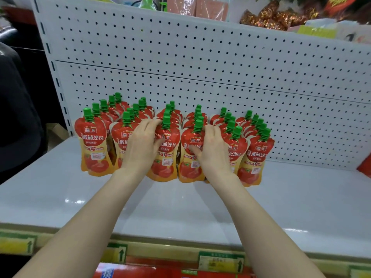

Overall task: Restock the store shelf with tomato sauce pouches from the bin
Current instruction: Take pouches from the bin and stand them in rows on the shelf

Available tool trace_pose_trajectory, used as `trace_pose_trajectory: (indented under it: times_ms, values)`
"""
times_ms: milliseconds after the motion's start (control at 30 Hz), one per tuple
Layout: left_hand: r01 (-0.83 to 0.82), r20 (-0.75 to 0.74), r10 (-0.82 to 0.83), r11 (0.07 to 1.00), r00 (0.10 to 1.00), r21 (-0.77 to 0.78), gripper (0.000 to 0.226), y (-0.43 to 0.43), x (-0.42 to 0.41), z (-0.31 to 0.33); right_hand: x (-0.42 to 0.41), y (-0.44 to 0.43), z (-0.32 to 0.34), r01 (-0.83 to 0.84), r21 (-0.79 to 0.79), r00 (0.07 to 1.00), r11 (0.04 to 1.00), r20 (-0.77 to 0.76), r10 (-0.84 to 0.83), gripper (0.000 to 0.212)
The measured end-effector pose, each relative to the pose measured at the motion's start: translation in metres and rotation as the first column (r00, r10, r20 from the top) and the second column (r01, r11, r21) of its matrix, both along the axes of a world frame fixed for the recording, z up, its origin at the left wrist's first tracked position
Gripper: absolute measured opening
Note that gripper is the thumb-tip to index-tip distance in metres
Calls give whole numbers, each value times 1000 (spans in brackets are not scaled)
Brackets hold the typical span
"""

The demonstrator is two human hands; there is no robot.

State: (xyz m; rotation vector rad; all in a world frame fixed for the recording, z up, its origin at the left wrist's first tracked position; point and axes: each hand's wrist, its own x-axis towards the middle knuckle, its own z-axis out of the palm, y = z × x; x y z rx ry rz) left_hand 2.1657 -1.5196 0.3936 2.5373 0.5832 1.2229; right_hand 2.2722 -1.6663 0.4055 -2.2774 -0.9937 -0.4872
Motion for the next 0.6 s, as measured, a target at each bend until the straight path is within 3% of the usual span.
trace_pose_trajectory:
  times_ms: [167, 267, 333, 433, 500, 600]
  values:
    - [-80, -27, 83, 990, 996, 119, 65, -11, -4, -6, -2, -11, 4, -75, -7, 997, 997, -12, 74, 67]
    - [-156, 109, 132, 956, 985, 248, 61, -34, -3, -9, -1, -36, -5, -147, 226, 979, 963, 170, 110, 43]
    - [-132, 192, 71, 935, 979, 328, 53, -55, 2, -13, 5, -60, -16, -95, 407, 974, 908, 225, 1, 22]
    - [57, 129, -127, 894, 983, 444, 51, -87, 17, -29, 27, -99, -36, 160, 548, 985, 821, -32, -170, 28]
    - [234, -43, -250, 815, 967, 530, 45, -107, 33, -45, 45, -119, -49, 339, 425, 928, 839, -295, -226, 56]
    - [355, -229, -273, 679, 934, 643, 37, -125, 61, -65, 67, -131, -66, 366, 134, 837, 921, -479, -263, 95]
